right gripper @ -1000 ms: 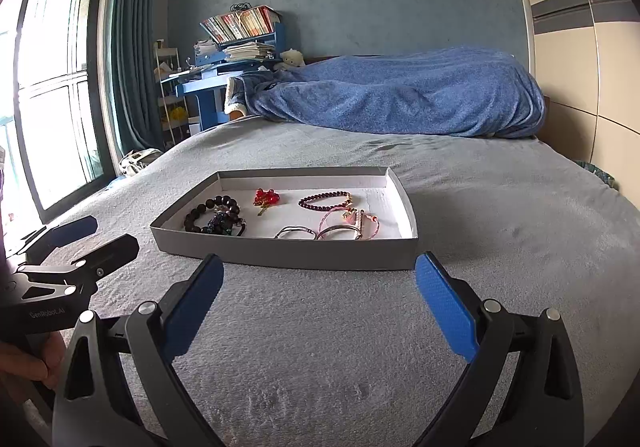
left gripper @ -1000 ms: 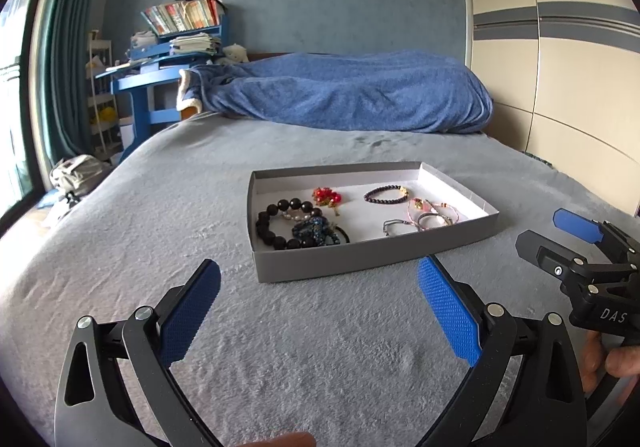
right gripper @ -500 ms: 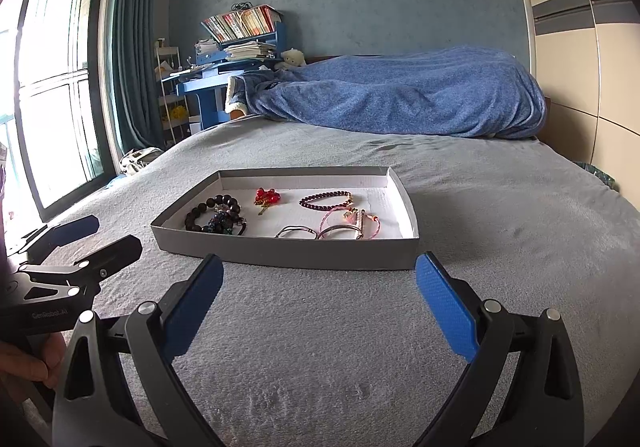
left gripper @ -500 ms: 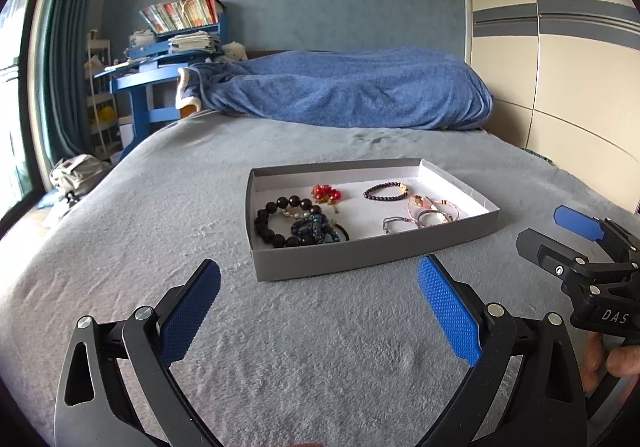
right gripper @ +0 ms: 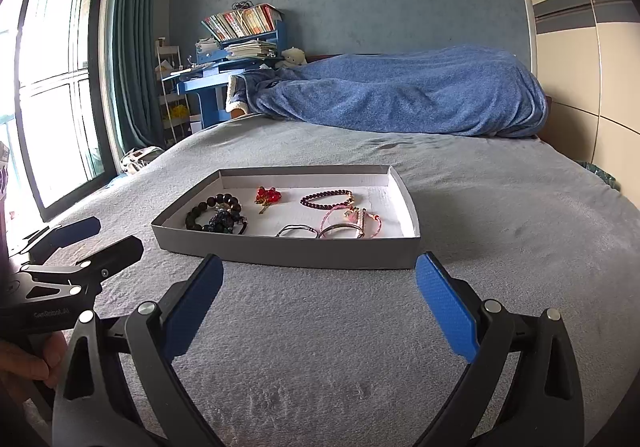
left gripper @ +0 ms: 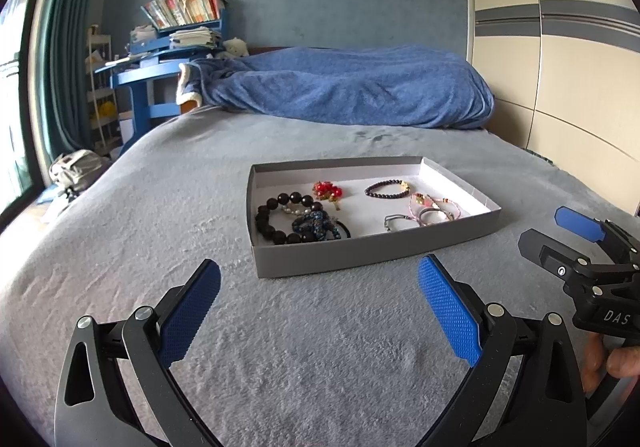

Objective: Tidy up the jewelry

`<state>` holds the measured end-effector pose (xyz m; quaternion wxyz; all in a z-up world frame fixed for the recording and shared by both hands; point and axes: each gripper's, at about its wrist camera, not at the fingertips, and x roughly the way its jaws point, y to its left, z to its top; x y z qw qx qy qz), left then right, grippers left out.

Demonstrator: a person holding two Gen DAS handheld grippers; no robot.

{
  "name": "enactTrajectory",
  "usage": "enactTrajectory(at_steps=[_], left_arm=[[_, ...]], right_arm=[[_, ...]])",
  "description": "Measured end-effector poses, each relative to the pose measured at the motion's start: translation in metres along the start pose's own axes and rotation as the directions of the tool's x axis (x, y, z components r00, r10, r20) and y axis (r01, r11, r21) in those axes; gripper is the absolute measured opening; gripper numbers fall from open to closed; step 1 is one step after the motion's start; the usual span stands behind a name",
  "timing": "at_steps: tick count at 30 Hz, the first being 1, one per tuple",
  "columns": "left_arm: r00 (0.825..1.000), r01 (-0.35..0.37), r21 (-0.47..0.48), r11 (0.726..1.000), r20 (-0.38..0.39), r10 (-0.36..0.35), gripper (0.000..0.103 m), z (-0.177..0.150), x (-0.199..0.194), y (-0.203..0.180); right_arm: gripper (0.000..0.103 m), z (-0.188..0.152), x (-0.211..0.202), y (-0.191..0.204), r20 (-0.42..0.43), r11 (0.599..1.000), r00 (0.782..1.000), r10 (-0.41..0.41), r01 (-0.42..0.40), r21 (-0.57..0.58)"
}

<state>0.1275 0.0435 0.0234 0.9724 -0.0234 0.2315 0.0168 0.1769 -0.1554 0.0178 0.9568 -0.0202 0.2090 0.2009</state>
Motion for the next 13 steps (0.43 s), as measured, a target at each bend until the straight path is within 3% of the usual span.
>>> enactTrajectory(at_steps=[13], left_arm=[[1.000, 0.000, -0.002, 1.000, -0.003, 0.000, 0.098, 0.0013, -0.0002, 0.0019]], right_arm=[[0.096, 0.0008, 0.0001, -0.0003, 0.000, 1.000, 1.000, 0.000, 0.000, 0.003]])
